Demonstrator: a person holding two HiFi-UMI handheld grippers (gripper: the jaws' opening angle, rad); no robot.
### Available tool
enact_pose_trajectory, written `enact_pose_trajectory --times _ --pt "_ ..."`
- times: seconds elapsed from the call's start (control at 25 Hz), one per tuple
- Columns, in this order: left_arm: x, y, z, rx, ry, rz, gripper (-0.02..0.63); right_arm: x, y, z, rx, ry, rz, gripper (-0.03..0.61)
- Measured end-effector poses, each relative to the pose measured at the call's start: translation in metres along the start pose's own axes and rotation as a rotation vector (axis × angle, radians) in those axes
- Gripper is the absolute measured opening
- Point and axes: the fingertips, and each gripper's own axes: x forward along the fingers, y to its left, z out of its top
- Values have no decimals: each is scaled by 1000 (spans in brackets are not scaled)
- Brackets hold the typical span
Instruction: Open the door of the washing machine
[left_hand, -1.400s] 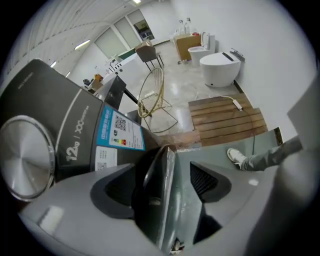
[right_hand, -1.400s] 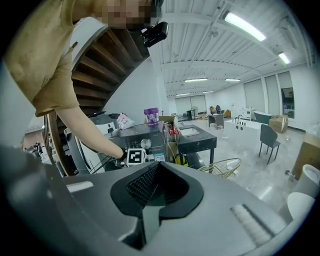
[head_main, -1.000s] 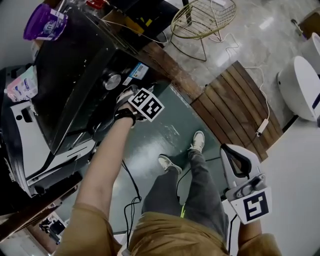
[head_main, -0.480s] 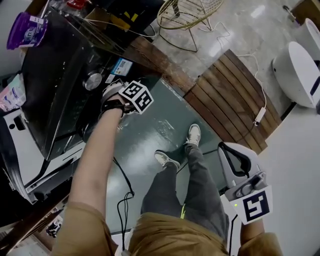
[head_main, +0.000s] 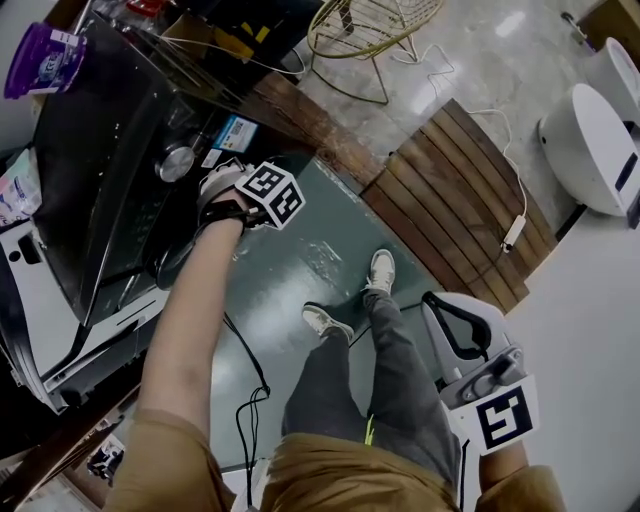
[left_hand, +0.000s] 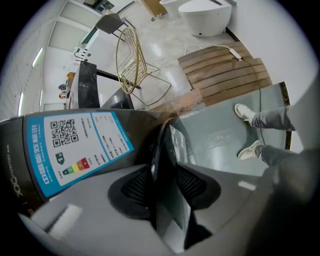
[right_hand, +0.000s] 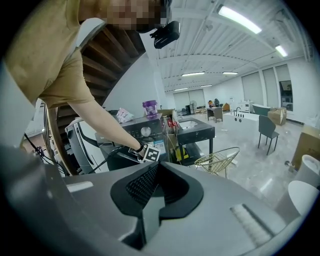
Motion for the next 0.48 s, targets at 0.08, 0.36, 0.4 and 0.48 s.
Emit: enact_pose_trajectory --times 0.08,0.36,0.4,0.48 --pt "-1 -1 2 18 -15 9 209 2 4 -3 -7 9 6 6" --pt "1 -1 1 16 -21 -20 199 5 31 4 -36 27 54 5" --pt "1 -1 2 7 -15 -34 196 5 31 6 -48 30 55 5" --pt "2 -1 3 -11 3 -55 190 6 31 9 -64 31 50 5"
